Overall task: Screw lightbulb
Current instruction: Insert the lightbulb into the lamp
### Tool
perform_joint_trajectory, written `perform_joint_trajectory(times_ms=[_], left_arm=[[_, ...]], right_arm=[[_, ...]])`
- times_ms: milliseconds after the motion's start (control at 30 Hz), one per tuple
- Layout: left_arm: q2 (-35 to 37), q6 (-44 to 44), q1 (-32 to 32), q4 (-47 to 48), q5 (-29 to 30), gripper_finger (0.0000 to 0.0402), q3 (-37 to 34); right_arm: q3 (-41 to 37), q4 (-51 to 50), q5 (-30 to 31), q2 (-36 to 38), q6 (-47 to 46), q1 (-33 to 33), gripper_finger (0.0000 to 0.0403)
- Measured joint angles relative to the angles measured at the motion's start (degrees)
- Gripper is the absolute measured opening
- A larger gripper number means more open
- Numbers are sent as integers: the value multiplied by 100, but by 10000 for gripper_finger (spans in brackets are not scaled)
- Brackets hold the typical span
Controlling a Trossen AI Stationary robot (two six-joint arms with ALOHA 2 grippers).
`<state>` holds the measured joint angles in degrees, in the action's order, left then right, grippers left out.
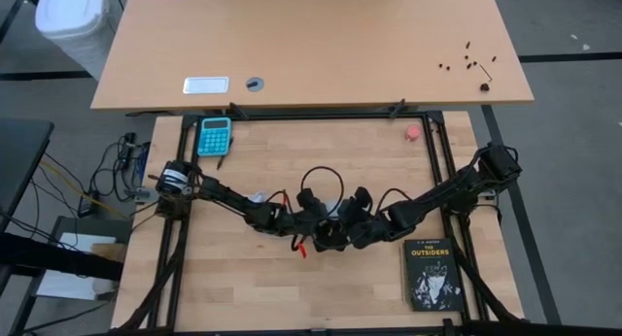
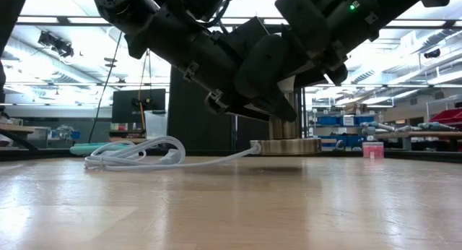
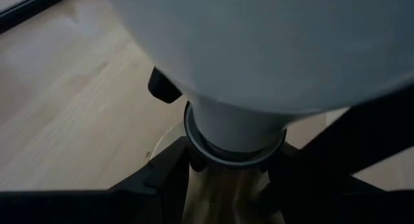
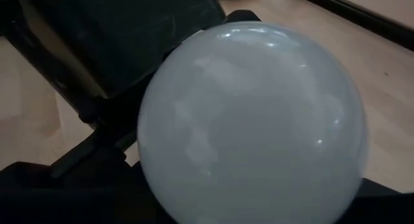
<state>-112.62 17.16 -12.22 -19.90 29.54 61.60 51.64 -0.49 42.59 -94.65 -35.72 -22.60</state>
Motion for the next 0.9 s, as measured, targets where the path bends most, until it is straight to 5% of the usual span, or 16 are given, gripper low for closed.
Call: perform_joint_trajectory(times_ms=[467, 900], left_arm=[[0, -18, 20, 151, -80, 193, 0], [0, -134, -13, 130, -432, 193, 0]], right_arm=[[24, -155, -618, 389, 287, -24, 328], [13, -174, -933, 485, 868, 267, 324]])
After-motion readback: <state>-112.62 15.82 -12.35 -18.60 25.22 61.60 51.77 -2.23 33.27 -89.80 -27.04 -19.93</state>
